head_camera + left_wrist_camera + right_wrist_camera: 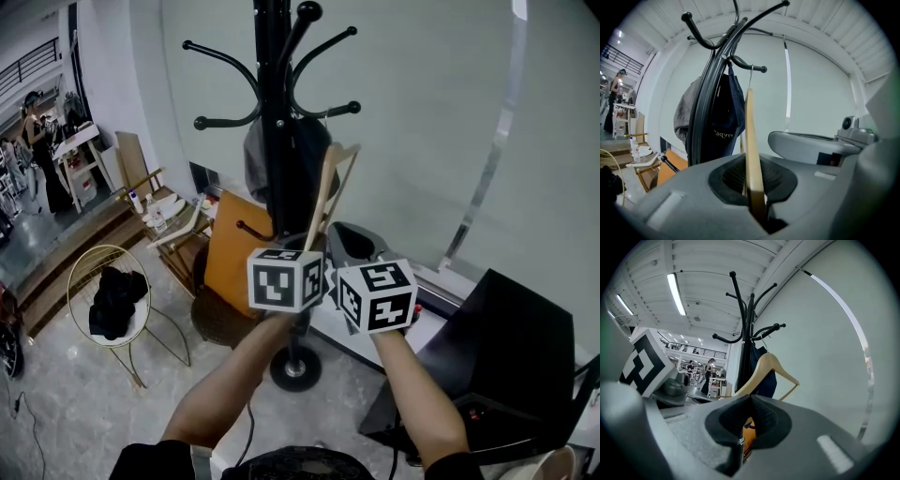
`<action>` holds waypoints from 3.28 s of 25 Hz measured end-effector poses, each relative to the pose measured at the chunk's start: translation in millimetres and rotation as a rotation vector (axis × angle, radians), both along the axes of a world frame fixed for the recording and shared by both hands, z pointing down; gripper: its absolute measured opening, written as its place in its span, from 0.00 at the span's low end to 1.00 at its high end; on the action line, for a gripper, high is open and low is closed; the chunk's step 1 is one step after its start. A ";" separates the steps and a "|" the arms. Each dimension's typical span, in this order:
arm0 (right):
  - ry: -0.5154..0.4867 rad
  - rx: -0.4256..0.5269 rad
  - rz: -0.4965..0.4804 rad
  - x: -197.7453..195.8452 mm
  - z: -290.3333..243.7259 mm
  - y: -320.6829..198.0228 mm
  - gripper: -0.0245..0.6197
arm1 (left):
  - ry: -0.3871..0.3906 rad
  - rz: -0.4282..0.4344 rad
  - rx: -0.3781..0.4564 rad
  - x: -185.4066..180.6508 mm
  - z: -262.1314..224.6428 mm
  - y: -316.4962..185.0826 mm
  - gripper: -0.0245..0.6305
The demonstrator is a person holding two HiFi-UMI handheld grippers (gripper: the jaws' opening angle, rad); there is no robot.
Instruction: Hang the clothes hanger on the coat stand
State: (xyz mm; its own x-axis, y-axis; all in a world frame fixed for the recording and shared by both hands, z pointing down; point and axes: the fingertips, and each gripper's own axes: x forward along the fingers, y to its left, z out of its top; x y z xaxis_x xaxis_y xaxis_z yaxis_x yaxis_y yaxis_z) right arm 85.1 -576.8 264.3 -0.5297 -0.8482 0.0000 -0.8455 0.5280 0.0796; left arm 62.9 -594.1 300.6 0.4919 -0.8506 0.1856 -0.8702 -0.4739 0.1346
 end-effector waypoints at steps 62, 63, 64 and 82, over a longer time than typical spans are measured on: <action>-0.017 -0.032 0.059 -38.1 11.2 72.8 0.04 | -0.069 0.004 0.174 -55.4 -29.8 78.0 0.19; -0.017 -0.032 0.059 -39.7 10.9 74.8 0.04 | -0.069 0.005 0.174 -57.5 -30.0 80.4 0.19; -0.017 -0.031 0.059 -41.4 10.5 76.8 0.04 | -0.068 0.006 0.174 -59.7 -30.4 82.8 0.19; -0.054 -0.043 0.087 -65.8 10.2 120.3 0.04 | -0.057 0.051 0.176 -84.7 -28.5 130.5 0.19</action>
State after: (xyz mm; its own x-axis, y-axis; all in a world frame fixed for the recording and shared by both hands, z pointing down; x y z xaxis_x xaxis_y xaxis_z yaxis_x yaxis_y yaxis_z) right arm 19.2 -456.5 274.5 -0.4547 -0.8906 0.0110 -0.8905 0.4548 0.0112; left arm -21.8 -463.7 272.0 0.5280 -0.8468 0.0647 -0.8484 -0.5293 -0.0031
